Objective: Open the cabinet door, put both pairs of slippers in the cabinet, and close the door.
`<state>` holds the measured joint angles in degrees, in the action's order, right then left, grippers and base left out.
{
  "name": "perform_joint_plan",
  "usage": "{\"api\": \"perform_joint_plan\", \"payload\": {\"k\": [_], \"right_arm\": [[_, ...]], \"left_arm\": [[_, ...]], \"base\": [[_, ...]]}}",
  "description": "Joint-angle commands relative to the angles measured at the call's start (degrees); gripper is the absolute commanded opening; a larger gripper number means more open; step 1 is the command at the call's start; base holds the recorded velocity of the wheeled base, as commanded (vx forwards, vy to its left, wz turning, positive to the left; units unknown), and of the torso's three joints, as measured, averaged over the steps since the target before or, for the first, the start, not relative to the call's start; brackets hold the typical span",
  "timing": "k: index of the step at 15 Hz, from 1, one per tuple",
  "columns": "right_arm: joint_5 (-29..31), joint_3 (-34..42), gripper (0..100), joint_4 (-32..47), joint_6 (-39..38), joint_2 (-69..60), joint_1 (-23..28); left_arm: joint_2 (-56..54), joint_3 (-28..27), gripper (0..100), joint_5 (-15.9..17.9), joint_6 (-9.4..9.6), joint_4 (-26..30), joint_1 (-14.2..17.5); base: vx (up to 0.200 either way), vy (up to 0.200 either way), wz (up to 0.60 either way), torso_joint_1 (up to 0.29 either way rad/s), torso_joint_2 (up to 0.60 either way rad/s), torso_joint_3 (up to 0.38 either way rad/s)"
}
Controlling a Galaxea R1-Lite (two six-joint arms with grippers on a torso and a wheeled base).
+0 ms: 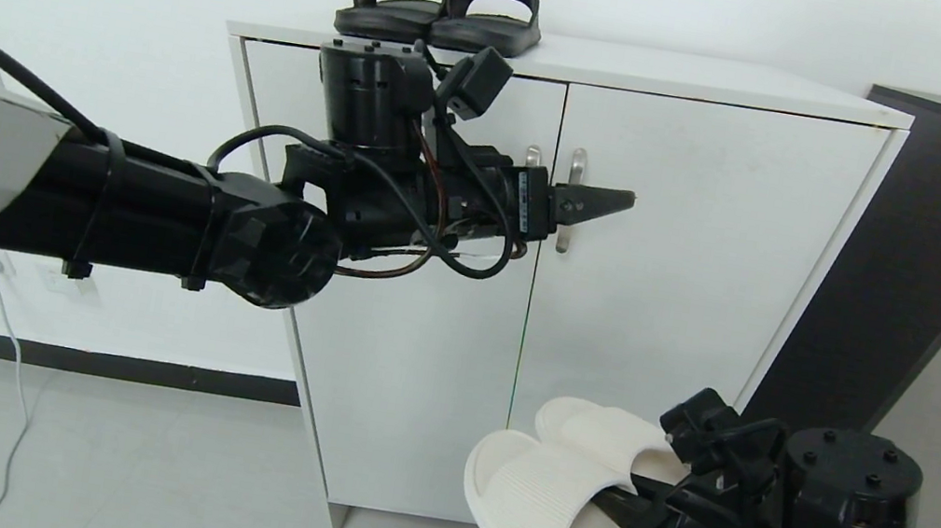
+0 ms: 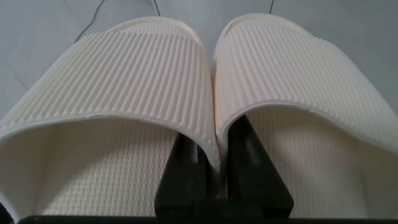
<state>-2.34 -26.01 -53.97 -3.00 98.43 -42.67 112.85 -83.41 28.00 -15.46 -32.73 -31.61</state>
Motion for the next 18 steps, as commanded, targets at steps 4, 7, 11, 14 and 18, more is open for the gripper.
{"api": "perform_joint_plan", "payload": {"k": [4, 7, 11, 14, 18], "right_arm": [[-0.03, 0.09, 0, 0.0, 0.01, 0.45, -0.05], [-0.03, 0.09, 0, 0.0, 0.01, 0.45, -0.05], [-0.03, 0.09, 0, 0.0, 0.01, 0.54, -0.05], [-0.03, 0.53, 0, 0.0, 0.1, 0.54, -0.05], [-0.03, 0.79, 0, 0.0, 0.1, 0.45, -0.05]], "left_arm": [[3.34, -5.71, 100, -0.4, -0.01, 3.82, 1.11], [4.75, -6.94, 100, -0.4, -0.01, 3.9, 1.02], [5.63, -6.86, 100, -1.63, 0.08, 4.52, 1.02], [6.6, -7.3, 0, -1.9, 0.16, 4.61, 0.76], [6.07, -6.59, 0, -1.9, 0.16, 4.43, 0.85]], "base": [[0.0, 0.0, 0.0, 0.0, 0.0, 0.0], [0.0, 0.0, 0.0, 0.0, 0.0, 0.0], [0.0, 0.0, 0.0, 0.0, 0.0, 0.0], [0.0, 0.0, 0.0, 0.0, 0.0, 0.0], [0.0, 0.0, 0.0, 0.0, 0.0, 0.0]]}}
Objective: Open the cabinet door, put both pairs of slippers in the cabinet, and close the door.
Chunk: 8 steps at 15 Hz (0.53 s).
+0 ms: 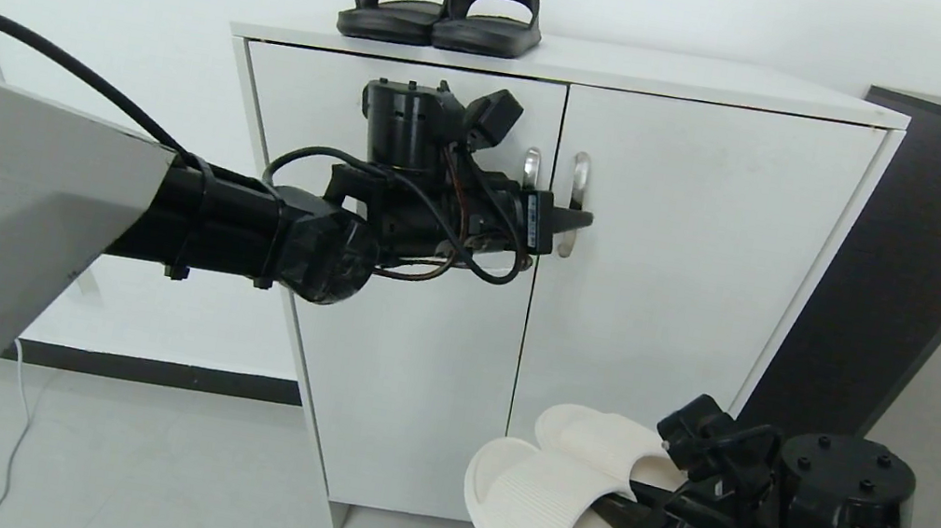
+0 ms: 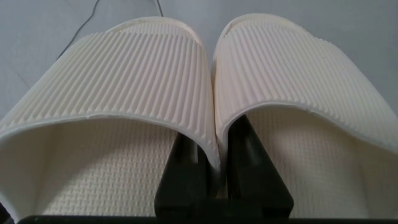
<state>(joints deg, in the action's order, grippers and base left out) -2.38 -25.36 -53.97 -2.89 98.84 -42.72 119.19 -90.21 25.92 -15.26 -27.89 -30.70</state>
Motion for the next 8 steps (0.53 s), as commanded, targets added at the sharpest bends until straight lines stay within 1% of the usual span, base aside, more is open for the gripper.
{"api": "perform_joint_plan", "payload": {"k": [1, 3, 5, 7, 8], "right_arm": [[-0.08, 0.48, 0, 0.0, -0.01, 0.04, 0.0], [-0.35, 0.66, 0, 0.0, 0.08, 0.04, -0.09], [-1.14, 1.45, 0, 0.0, 0.78, -0.23, -0.53], [-3.42, 2.5, 0, 0.0, 1.66, -0.58, -0.53], [-5.36, 4.0, 0, -0.96, 2.45, -1.02, -0.53]], "left_arm": [[-0.8, 0.74, 0, 0.19, 0.06, -0.41, -0.07], [-2.12, 2.76, 0, 0.19, 0.15, -0.85, -0.15], [-3.87, 6.63, 0, 0.1, 0.15, -3.22, -0.33], [-6.07, 10.14, 0, 0.01, 0.15, -4.98, -1.38], [-9.15, 14.1, 0, 0.1, 0.23, -5.95, -2.7]], "base": [[0.0, 0.0, 0.0, 0.0, 0.0, 0.0], [0.0, 0.0, 0.0, 0.0, 0.0, 0.0], [0.0, 0.0, 0.0, 0.0, 0.0, 0.0], [0.0, 0.0, 0.0, 0.0, 0.0, 0.0], [0.0, 0.0, 0.0, 0.0, 0.0, 0.0]]}}
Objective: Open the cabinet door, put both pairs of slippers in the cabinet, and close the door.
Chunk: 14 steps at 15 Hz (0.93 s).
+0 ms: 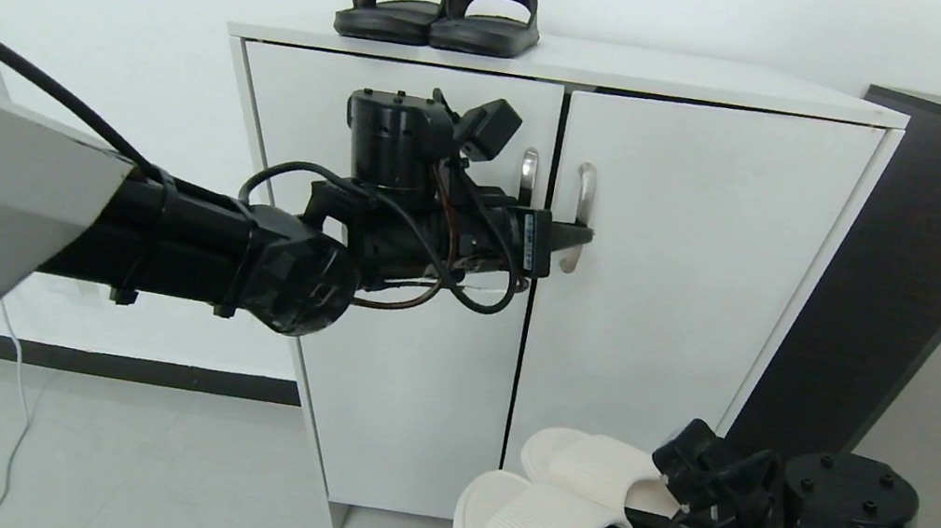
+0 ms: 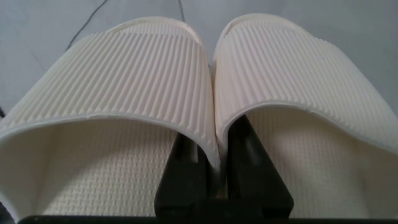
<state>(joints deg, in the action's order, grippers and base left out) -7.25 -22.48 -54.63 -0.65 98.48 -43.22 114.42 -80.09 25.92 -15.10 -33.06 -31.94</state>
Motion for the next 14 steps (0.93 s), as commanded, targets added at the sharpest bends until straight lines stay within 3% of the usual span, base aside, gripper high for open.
{"api": "perform_joint_plan", "payload": {"k": [1, 5, 7, 10, 14], "right_arm": [[-1.01, 1.56, 0, -0.66, 0.38, -0.74, -0.03], [-6.46, 5.6, 0, -1.8, 5.04, -2.67, -0.11], [-7.25, 6.66, 0, -1.8, 6.45, -2.67, -0.11], [-7.25, 6.66, 0, -1.8, 6.71, -2.67, -0.11], [-7.34, 7.01, 0, -1.8, 6.71, -2.67, -1.08]], "left_arm": [[-5.17, 5.12, 0, 0.01, 0.07, -1.13, -1.81], [-11.85, 13.56, 0, -0.08, 0.07, -3.5, -3.74], [-15.02, 16.46, 0, -1.92, 0.07, -3.5, -4.54], [-14.58, 15.93, 0, -5.44, -0.19, -3.5, -3.3], [-9.04, 11.98, 0, -5.44, -0.36, -3.59, -1.2]], "base": [[0.0, 0.0, 0.0, 0.0, 0.0, 0.0], [0.0, 0.0, 0.0, 0.0, 0.0, 0.0], [0.0, 0.0, 0.0, 0.0, 0.0, 0.0], [0.0, 0.0, 0.0, 0.0, 0.0, 0.0], [0.0, 0.0, 0.0, 0.0, 0.0, 0.0]]}}
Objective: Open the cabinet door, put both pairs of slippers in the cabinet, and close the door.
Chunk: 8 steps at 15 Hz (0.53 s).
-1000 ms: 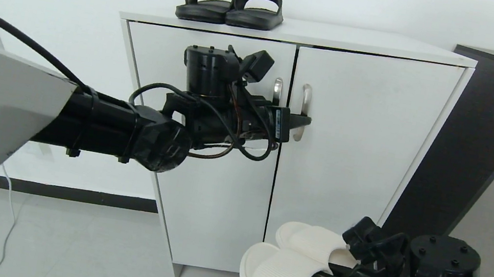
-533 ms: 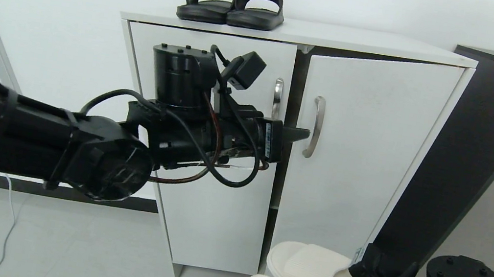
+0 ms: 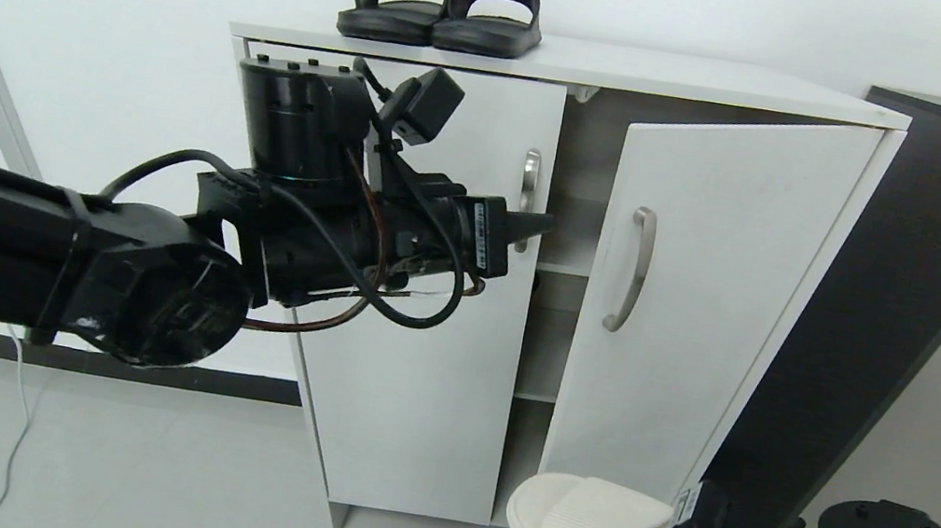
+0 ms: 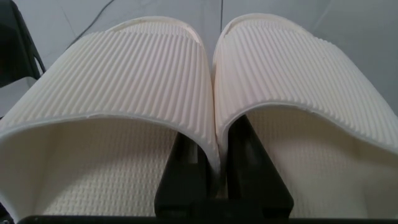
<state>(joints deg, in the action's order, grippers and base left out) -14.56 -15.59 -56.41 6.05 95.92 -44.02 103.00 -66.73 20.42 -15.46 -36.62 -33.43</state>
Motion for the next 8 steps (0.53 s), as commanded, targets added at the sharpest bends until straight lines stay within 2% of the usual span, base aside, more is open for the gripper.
{"api": "perform_joint_plan", "payload": {"k": [1, 3, 5, 6, 7, 8], "right_arm": [[-0.56, 0.74, 0, -0.02, 0.02, -0.03, -0.98], [-2.06, 1.18, 0, -0.02, 0.02, 0.06, -1.24], [-2.14, 1.53, 0, -0.02, 0.02, 0.15, -1.33], [-2.32, 1.71, 0, -0.02, 0.02, 0.15, -1.42], [-4.6, 3.2, 0, -0.11, 0.02, 0.06, -2.3], [-4.96, 3.55, 0, -0.11, 0.02, 0.06, -2.83]], "left_arm": [[4.67, -3.76, 0, 0.06, -0.1, 0.06, 0.29], [6.78, -5.43, 0, 0.15, -0.1, -0.03, -0.24], [7.66, -6.31, 0, 0.15, -0.89, -0.21, -0.94], [8.01, -6.66, 0, 0.15, -1.94, -0.91, -1.03], [9.24, -7.8, 0, -0.2, -4.14, -3.55, -1.29], [9.5, -7.98, 0, -0.2, -4.14, -3.72, -1.38]], "base": [[0.0, 0.0, 0.0, 0.0, 0.0, 0.0], [0.0, 0.0, 0.0, 0.0, 0.0, 0.0], [0.0, 0.0, 0.0, 0.0, 0.0, 0.0], [0.0, 0.0, 0.0, 0.0, 0.0, 0.0], [0.0, 0.0, 0.0, 0.0, 0.0, 0.0], [0.0, 0.0, 0.0, 0.0, 0.0, 0.0]]}}
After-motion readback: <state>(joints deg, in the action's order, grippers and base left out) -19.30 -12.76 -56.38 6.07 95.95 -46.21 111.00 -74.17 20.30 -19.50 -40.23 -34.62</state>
